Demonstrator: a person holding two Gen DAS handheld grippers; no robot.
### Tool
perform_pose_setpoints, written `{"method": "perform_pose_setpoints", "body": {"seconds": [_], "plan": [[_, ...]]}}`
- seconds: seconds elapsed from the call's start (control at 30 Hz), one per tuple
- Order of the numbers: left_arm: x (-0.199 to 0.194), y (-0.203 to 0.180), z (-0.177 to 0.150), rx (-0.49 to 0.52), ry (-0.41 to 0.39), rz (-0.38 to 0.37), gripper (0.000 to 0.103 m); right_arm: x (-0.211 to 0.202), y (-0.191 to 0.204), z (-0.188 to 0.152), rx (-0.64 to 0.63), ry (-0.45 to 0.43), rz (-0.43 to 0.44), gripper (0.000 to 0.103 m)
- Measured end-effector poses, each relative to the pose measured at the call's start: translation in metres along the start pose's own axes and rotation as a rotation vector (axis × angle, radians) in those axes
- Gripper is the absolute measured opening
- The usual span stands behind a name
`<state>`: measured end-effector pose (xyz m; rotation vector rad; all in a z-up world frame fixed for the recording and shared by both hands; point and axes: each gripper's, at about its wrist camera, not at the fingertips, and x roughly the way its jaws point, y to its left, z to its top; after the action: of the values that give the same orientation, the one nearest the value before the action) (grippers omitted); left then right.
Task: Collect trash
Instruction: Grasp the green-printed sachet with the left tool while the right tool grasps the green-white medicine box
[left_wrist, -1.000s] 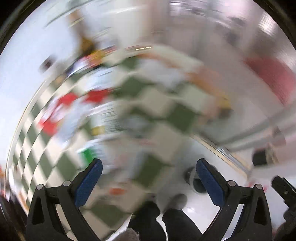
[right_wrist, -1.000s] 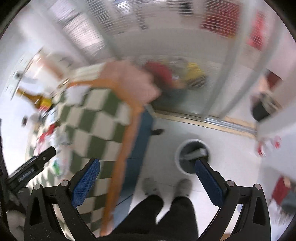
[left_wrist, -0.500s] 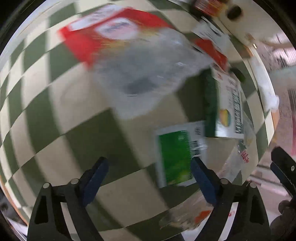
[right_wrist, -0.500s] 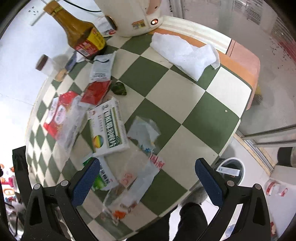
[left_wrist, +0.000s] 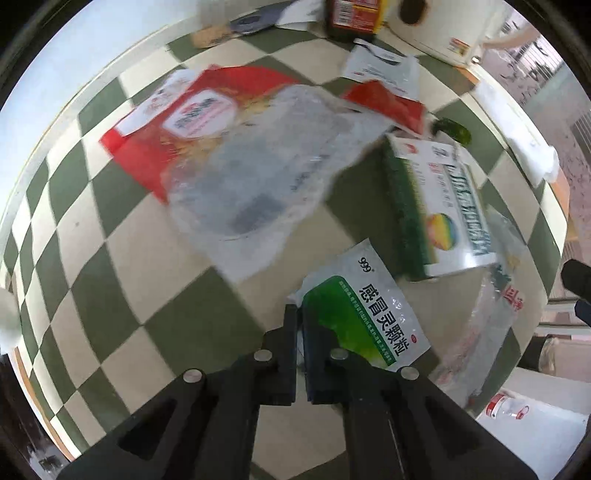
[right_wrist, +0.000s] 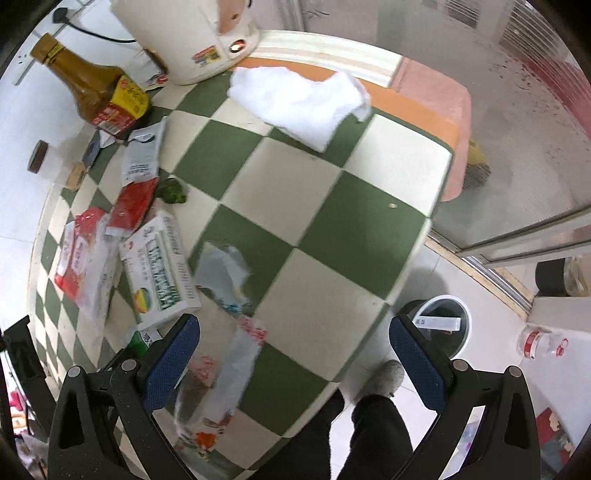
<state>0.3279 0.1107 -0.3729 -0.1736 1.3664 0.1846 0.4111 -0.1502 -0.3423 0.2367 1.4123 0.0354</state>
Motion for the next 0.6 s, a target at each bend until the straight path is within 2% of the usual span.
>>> {"method": "perform_pose_setpoints", "body": {"seconds": [0.13,0.23,0.37,0.4,0.47,0.5,0.53,0.6], "plan": [[-0.014,0.039,-0.008,-0.067,-0.023,-0.006,0.001,0.002,0.037,0.001,-0.069,-0.001,0.054,0.103],[-0.029,0.065,-0.013,-0.099,-0.056,0.021,0.001,0.012,0.069,0.001,-0.122,0.008,0.076,0.103],[-0.042,0.082,-0.021,-0.131,-0.089,0.066,0.001,0.037,0.105,0.002,-0.189,0.038,0.058,0.103],[-0.043,0.089,-0.023,-0.141,-0.093,0.069,0.001,0.043,0.112,0.002,-0.206,0.045,0.044,0.099],[-0.048,0.073,-0.033,-0.147,-0.103,0.081,0.001,0.056,0.124,0.0,-0.242,0.06,-0.001,0.088],[-0.049,0.074,-0.034,-0.148,-0.109,0.084,0.001,0.061,0.128,-0.001,-0.256,0.066,-0.02,0.075],[-0.05,0.074,-0.034,-0.149,-0.113,0.085,0.001,0.065,0.131,-0.004,-0.268,0.067,-0.04,0.071],[-0.06,0.075,-0.042,-0.144,-0.13,0.086,0.001,0.062,0.135,-0.007,-0.288,0.026,-0.052,0.071]]}}
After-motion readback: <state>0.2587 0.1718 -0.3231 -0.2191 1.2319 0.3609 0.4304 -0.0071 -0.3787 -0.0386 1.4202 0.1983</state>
